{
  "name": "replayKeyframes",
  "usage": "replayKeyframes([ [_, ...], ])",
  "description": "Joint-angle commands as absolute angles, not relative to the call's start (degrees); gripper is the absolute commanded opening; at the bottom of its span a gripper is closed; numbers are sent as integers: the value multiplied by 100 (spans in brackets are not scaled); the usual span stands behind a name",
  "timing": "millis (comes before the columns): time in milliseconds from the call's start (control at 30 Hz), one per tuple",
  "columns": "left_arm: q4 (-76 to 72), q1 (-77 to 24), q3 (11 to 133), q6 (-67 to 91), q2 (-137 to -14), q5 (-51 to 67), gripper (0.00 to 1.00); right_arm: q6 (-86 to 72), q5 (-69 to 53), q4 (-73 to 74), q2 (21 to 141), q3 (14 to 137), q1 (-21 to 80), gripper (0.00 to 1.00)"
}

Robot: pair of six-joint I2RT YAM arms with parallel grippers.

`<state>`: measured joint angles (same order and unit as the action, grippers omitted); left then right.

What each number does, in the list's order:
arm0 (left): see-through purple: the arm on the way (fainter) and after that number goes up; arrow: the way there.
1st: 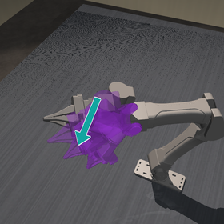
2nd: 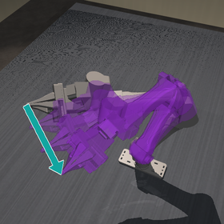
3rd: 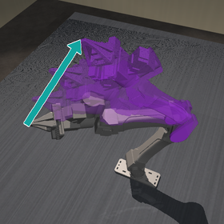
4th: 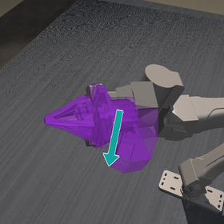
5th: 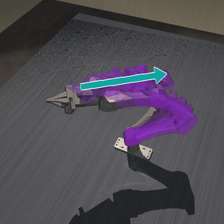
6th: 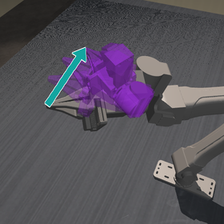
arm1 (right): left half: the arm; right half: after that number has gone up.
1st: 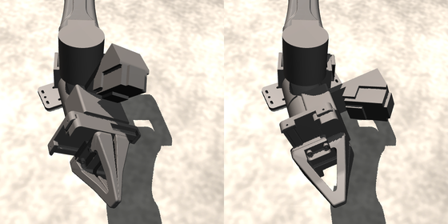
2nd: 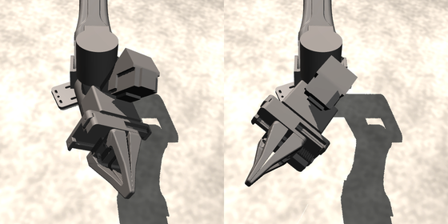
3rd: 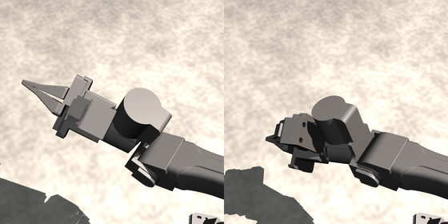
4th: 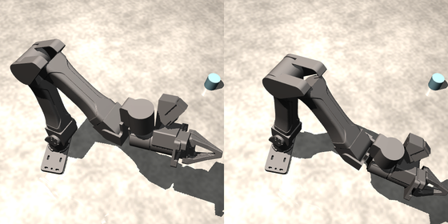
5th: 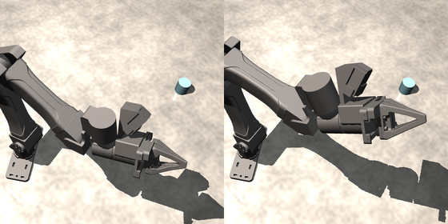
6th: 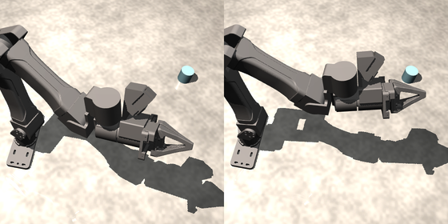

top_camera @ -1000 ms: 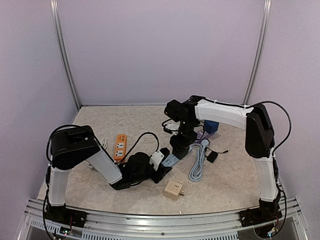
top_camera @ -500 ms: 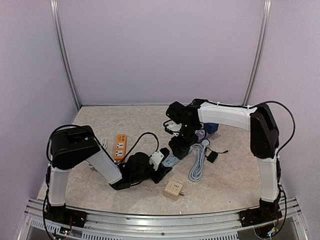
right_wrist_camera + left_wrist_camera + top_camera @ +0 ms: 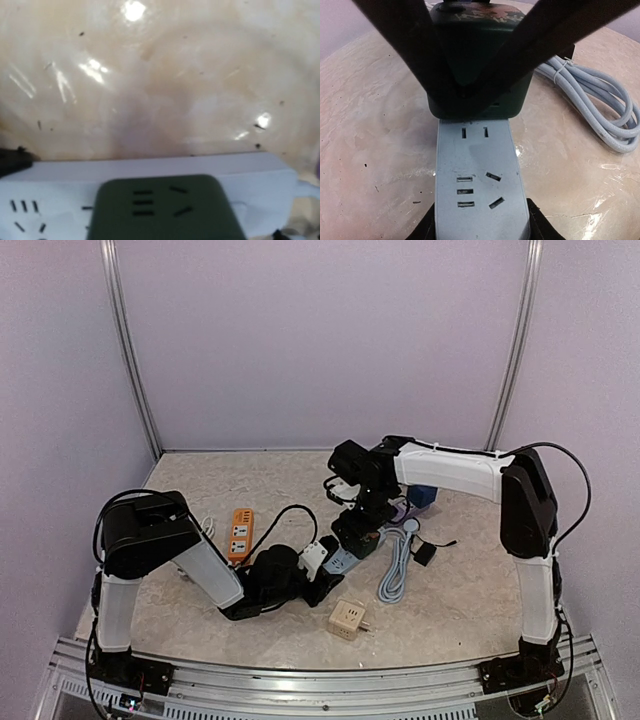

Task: Insert the plug
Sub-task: Insert the plug into the socket.

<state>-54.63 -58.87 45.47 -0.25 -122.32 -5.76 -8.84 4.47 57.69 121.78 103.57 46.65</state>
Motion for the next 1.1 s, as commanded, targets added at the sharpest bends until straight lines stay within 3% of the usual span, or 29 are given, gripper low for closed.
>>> replayKeyframes([
  [0,-5355,-5977,4403,-21,-12173,15,18,-1017,681,5760,11765,10236,4711,94],
  [267,-5379,-5920,4395,126,-12182,16,18,-1106,790,5289,11258,9484,4700,86],
  [633,-5388,-5897,4412,182,-12233,13,18,-910,662,5096,11557,9492,4702,76],
  [700,-5388,-5897,4410,192,-12233,17,18,-884,616,5104,11636,9574,4702,58],
  [800,-5388,-5895,4411,186,-12228,18,18,-827,449,5220,11831,9764,4701,40],
  [900,-5381,-5886,4419,176,-12221,13,18,-806,339,5334,12005,9835,4709,27],
  [1067,-5338,-5830,4422,258,-12195,-141,18,-761,323,5283,12084,9508,4850,16],
])
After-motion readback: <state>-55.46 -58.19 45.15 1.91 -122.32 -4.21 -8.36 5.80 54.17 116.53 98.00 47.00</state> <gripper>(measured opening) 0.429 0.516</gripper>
